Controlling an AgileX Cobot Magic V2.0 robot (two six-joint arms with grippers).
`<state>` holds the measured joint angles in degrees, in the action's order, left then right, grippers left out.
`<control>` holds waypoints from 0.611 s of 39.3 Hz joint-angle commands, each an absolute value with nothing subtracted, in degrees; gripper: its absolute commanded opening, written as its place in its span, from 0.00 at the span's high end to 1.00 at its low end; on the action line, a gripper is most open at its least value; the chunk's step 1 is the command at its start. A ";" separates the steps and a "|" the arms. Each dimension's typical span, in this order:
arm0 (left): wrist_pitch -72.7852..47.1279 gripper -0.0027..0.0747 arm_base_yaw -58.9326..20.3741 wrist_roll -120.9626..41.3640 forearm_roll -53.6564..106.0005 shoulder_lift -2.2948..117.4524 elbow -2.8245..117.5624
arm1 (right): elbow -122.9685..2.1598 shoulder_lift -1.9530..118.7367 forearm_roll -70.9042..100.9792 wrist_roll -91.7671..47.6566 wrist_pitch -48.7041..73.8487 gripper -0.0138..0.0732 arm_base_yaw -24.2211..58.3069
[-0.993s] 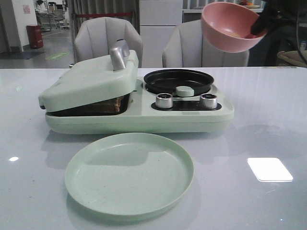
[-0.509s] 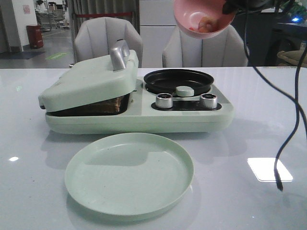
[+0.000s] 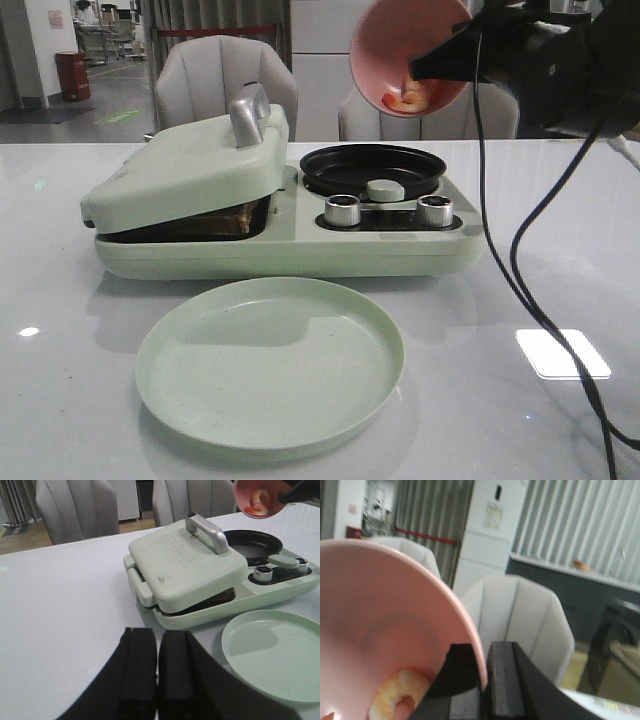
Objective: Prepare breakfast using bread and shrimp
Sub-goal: 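Tilt the bowl with the right gripper to pour shrimp into the pan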
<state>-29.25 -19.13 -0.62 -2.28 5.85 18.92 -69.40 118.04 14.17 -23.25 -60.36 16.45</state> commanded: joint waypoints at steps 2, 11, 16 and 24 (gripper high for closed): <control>-25.00 0.82 -19.41 -0.36 -1.96 6.48 20.34 | -70.64 116.39 5.26 -22.87 -71.01 0.68 16.43; -25.00 0.82 -19.41 -0.36 -1.96 6.48 20.34 | -70.64 118.92 -3.48 -34.84 -74.02 0.68 16.43; -25.00 0.82 -19.41 -0.36 -1.96 6.48 20.34 | -70.64 119.24 -5.30 -45.21 -74.32 0.68 16.43; -25.00 0.82 -19.41 -0.36 -1.96 6.48 20.34 | -71.63 119.18 -1.13 -42.45 -74.26 0.68 16.43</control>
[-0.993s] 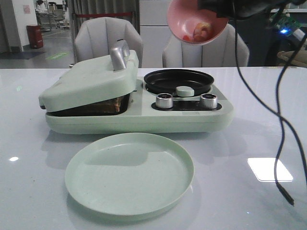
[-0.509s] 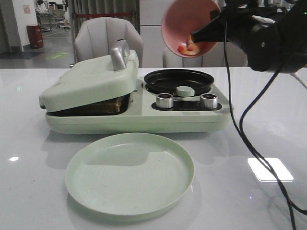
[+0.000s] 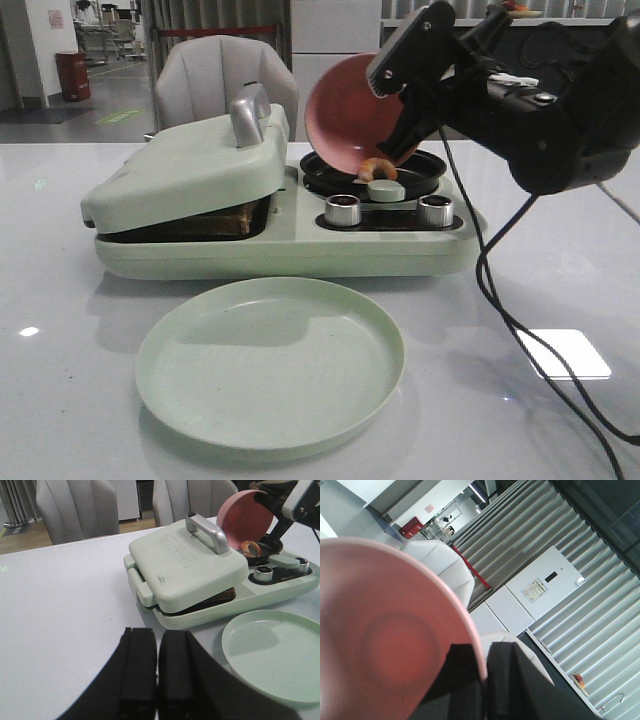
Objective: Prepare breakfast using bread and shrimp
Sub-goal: 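Tilt the bowl with the right gripper to pour shrimp into the pan, then carry the empty bowl back and set it down on the table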
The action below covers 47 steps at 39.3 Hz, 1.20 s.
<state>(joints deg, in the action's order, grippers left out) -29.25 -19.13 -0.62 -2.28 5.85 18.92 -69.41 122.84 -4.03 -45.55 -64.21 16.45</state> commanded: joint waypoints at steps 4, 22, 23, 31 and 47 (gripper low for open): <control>-25.00 0.82 -19.41 -0.36 -1.96 6.48 20.34 | -72.54 119.07 8.44 -27.62 -73.66 0.68 16.43; -25.00 0.82 -19.41 -0.36 -1.96 6.48 20.34 | -72.49 107.49 14.66 2.79 -34.21 0.68 15.99; -25.00 0.82 -19.41 -0.36 -1.96 6.48 20.34 | -72.49 106.00 14.66 2.80 -31.92 0.68 15.99; -25.00 0.82 -19.41 -0.36 -1.96 6.48 20.34 | -72.42 95.18 14.66 2.55 -11.03 0.68 15.73; -25.00 0.82 -19.41 -0.36 -1.96 6.48 20.34 | -72.30 89.32 14.60 2.28 20.60 0.68 5.44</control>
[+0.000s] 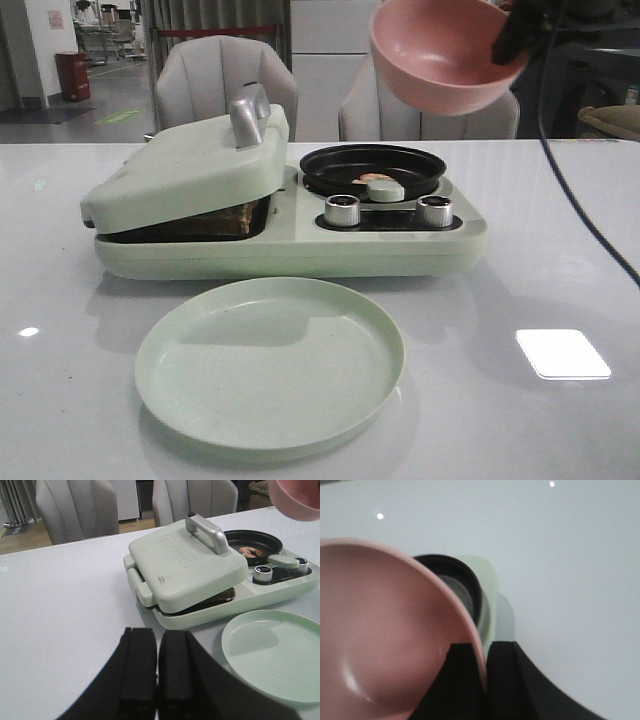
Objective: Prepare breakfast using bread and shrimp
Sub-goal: 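Carry the empty bowl back and set it down on the table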
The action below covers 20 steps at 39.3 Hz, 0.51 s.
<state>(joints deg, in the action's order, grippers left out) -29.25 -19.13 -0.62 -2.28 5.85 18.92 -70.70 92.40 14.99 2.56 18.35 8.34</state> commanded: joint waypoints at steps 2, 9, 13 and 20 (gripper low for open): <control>-25.00 0.82 -19.41 -0.36 -1.96 6.48 20.34 | -72.24 89.40 14.60 2.28 23.83 0.68 3.58; -25.00 0.82 -19.41 -0.36 -1.96 6.48 20.34 | -71.18 89.47 13.77 2.28 29.97 0.68 -1.94; -25.00 0.82 -19.41 -0.36 -1.96 6.48 20.34 | -69.53 89.47 13.57 2.28 30.88 0.68 -3.59; -25.00 0.82 -19.41 -0.36 -1.96 6.48 20.34 | -66.26 90.09 7.91 2.19 30.97 0.68 -3.83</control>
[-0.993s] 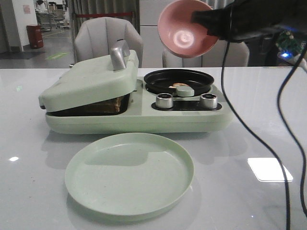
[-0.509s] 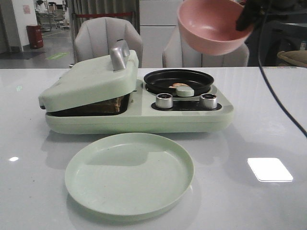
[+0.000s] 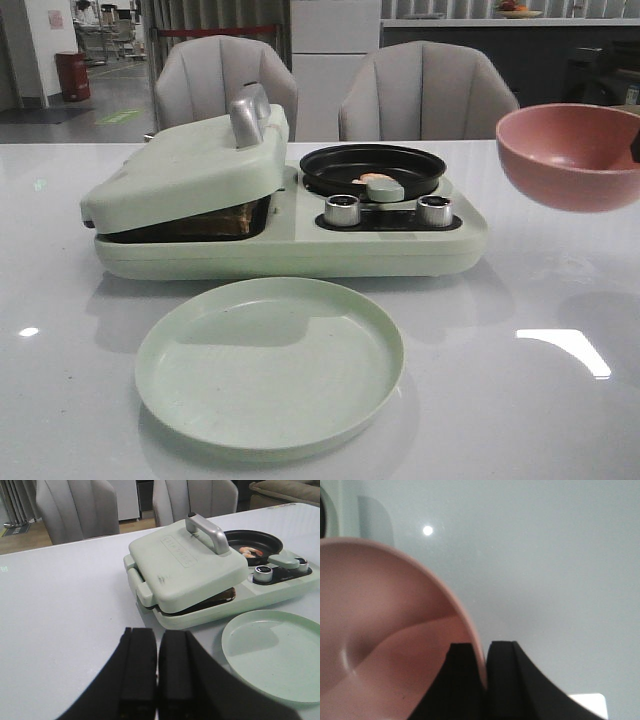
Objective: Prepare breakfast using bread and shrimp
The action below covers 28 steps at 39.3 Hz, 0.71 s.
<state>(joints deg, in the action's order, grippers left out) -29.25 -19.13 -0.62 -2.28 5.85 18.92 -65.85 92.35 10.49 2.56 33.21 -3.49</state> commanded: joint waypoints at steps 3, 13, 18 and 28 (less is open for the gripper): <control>-25.00 0.82 -19.41 -0.36 -1.96 6.48 20.34 | -65.25 91.25 6.17 2.19 30.98 0.68 -3.89; -25.00 0.82 -19.41 -0.36 -1.96 6.48 20.34 | -64.94 97.63 6.16 2.19 32.65 0.68 -3.94; -25.00 0.82 -19.41 -0.36 -1.96 6.48 20.34 | -64.99 100.00 5.95 2.19 32.65 0.66 -4.01; -25.00 0.82 -19.41 -0.36 -1.96 6.48 20.34 | -66.14 99.67 2.20 2.19 33.31 0.28 -4.01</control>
